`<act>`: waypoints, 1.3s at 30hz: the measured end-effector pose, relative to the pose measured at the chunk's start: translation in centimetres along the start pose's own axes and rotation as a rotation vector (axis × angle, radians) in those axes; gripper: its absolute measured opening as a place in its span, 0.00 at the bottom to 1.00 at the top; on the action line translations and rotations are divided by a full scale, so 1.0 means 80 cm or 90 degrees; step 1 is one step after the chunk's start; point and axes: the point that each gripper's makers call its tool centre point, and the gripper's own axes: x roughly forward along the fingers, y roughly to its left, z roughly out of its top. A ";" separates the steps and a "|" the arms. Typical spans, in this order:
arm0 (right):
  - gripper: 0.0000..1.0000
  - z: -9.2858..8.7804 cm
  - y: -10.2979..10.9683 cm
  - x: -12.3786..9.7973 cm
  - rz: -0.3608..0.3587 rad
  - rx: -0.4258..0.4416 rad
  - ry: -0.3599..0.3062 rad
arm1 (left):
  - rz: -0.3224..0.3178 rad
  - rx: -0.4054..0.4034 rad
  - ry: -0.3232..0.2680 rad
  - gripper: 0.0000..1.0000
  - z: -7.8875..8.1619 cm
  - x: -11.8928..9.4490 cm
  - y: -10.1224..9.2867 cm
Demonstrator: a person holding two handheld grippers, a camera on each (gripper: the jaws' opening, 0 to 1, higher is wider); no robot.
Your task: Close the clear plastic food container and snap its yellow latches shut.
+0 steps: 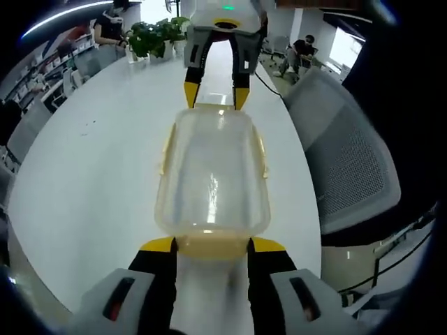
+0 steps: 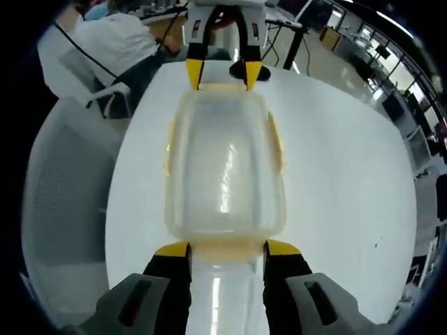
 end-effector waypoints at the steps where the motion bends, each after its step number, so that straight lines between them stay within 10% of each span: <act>1: 0.39 -0.003 0.000 -0.002 -0.001 0.004 -0.006 | -0.002 -0.001 -0.001 0.39 0.002 0.001 0.000; 39: 0.39 -0.125 0.009 -0.040 0.004 0.021 -0.029 | -0.019 -0.001 0.009 0.38 0.113 0.066 -0.007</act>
